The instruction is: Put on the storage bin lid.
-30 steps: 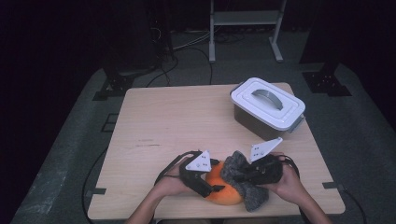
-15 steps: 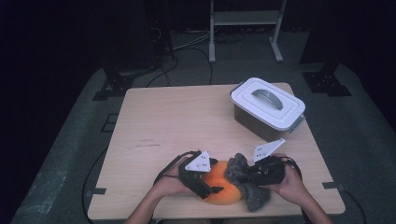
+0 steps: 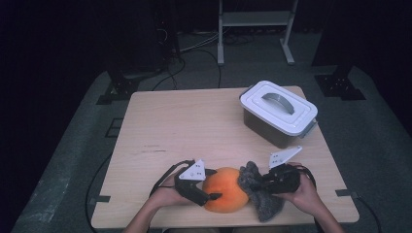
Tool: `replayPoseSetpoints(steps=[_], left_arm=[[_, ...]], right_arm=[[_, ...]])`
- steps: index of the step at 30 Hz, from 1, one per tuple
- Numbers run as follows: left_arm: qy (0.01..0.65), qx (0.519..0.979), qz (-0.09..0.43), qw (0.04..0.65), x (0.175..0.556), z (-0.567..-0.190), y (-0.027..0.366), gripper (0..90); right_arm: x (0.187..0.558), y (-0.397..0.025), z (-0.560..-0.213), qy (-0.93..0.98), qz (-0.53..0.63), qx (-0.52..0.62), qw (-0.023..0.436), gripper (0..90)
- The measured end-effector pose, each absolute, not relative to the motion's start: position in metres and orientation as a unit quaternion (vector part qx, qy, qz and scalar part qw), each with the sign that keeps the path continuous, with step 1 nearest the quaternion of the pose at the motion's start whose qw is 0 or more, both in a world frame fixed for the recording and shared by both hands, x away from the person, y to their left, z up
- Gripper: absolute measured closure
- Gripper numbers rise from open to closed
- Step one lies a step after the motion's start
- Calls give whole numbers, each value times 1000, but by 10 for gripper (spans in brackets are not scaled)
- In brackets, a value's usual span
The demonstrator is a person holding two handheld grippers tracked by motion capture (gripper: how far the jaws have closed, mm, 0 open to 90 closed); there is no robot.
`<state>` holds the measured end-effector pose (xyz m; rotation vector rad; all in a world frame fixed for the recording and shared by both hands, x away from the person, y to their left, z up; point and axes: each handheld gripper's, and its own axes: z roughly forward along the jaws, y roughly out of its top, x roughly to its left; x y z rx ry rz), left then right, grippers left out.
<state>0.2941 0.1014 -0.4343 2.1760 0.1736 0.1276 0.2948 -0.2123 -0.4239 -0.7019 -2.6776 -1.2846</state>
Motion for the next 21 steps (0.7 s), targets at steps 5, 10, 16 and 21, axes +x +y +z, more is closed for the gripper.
replayPoseSetpoints(steps=[5,10,16,21], left_arm=[[74,884,47,459,296,-435,102,236],[75,886,44,456,294,-433,97,172],[74,899,60,428,296,-430,84,206],[60,879,100,462,304,-419,85,385]], right_arm=[[298,-218,-423,-879,-411,-238,50,738],[304,-212,-410,-873,-430,-223,53,738],[314,-196,-410,-879,-423,-212,61,741],[324,-207,-403,-876,-421,-231,52,746]])
